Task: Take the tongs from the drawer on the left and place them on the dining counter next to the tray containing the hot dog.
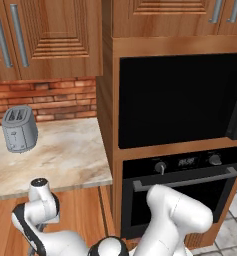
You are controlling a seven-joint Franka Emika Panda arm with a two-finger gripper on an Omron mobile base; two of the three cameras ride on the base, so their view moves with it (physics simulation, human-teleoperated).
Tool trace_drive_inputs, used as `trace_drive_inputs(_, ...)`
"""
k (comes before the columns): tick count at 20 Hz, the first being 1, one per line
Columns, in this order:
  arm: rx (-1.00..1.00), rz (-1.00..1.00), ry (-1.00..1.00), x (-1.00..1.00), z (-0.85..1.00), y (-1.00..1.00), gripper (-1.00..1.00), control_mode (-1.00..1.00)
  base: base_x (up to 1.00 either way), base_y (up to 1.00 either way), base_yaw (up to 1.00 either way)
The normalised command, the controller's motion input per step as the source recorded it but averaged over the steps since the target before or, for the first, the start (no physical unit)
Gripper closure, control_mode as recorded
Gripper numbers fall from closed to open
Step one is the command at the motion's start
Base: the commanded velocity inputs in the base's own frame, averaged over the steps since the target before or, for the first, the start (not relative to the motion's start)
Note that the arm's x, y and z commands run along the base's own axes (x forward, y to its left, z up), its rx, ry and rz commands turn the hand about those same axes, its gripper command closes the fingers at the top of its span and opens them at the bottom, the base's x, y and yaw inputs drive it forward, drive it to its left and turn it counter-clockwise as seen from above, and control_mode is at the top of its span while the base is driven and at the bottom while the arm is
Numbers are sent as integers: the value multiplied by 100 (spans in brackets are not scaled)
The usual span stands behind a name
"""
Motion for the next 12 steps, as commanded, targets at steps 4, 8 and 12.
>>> trace_drive_inputs(4, 8, 0, 0, -21, 73, 0, 100, -100, 0, 0, 0)
trace_drive_inputs(8, 7, 0, -2, -45, 75, 0, 100, -100, 0, 0, 0)
trace_drive_inputs(12, 3, 6, 0, -44, 93, -20, 100, -100, 0, 0, 0)
